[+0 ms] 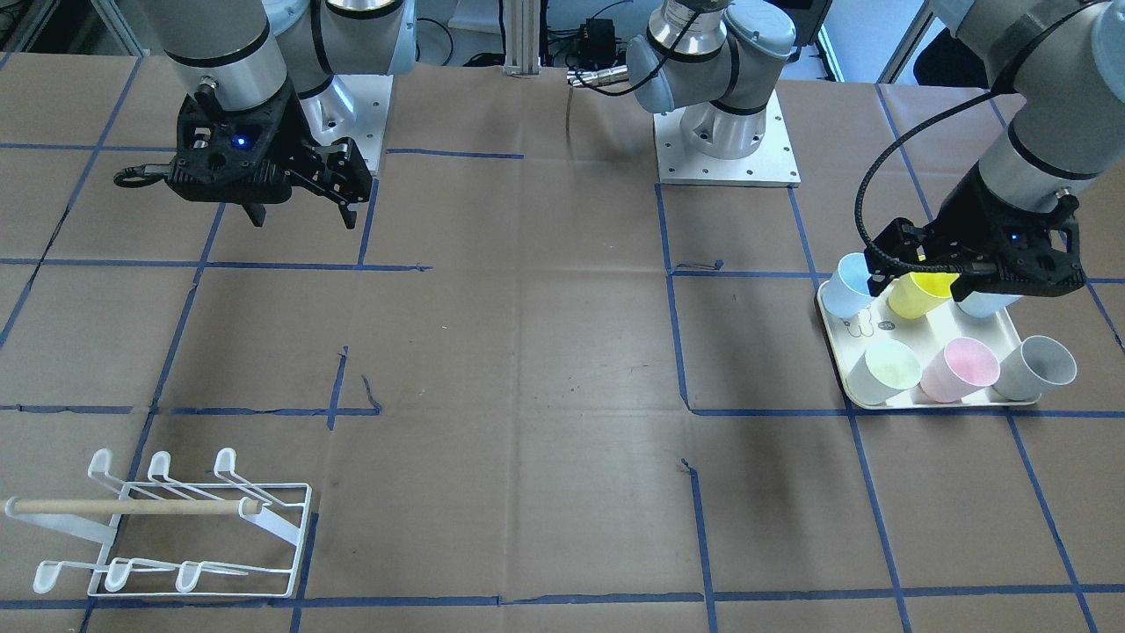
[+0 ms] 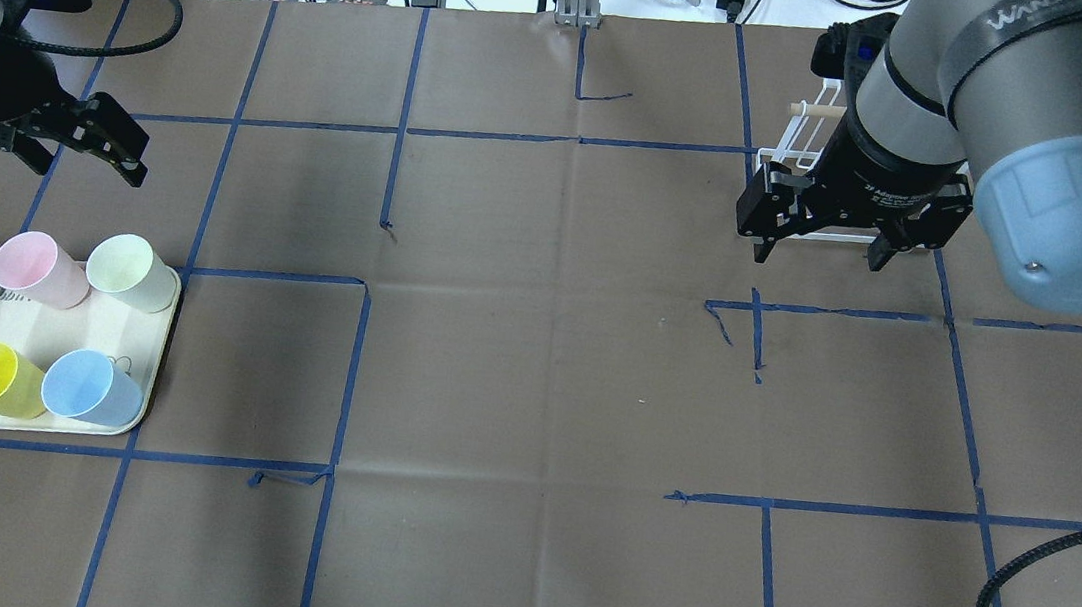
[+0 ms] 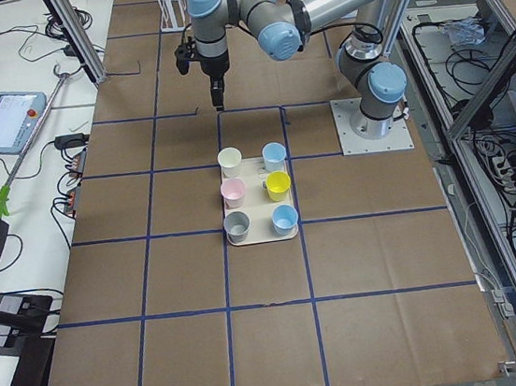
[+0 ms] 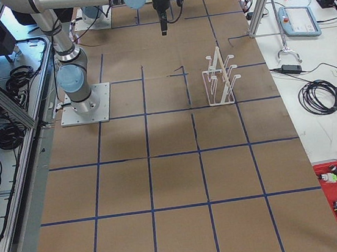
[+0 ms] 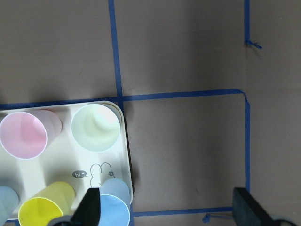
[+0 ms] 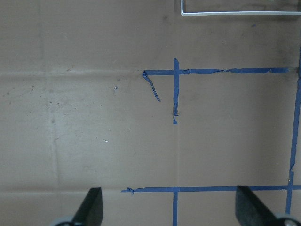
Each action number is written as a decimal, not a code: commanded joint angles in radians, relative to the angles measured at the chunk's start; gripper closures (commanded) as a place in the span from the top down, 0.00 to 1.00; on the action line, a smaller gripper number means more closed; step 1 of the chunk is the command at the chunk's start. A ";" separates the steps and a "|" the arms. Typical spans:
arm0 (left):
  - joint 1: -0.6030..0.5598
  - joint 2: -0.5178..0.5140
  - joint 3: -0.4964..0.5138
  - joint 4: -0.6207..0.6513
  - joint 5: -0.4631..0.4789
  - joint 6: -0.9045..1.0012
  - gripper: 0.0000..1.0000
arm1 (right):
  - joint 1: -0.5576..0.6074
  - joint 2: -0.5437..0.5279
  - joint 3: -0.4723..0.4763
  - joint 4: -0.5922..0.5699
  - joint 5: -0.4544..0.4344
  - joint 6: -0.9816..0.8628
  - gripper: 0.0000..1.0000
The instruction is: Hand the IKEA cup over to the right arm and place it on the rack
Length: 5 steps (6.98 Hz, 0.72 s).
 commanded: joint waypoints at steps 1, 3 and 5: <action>0.025 -0.050 -0.002 0.031 -0.006 0.005 1.00 | 0.000 0.000 0.000 -0.001 0.002 0.000 1.00; 0.039 -0.155 -0.020 0.155 -0.007 0.004 0.99 | 0.000 0.000 0.000 -0.001 0.000 0.000 1.00; 0.048 -0.171 -0.128 0.288 -0.001 0.004 0.99 | 0.000 0.000 0.000 -0.001 -0.003 0.000 1.00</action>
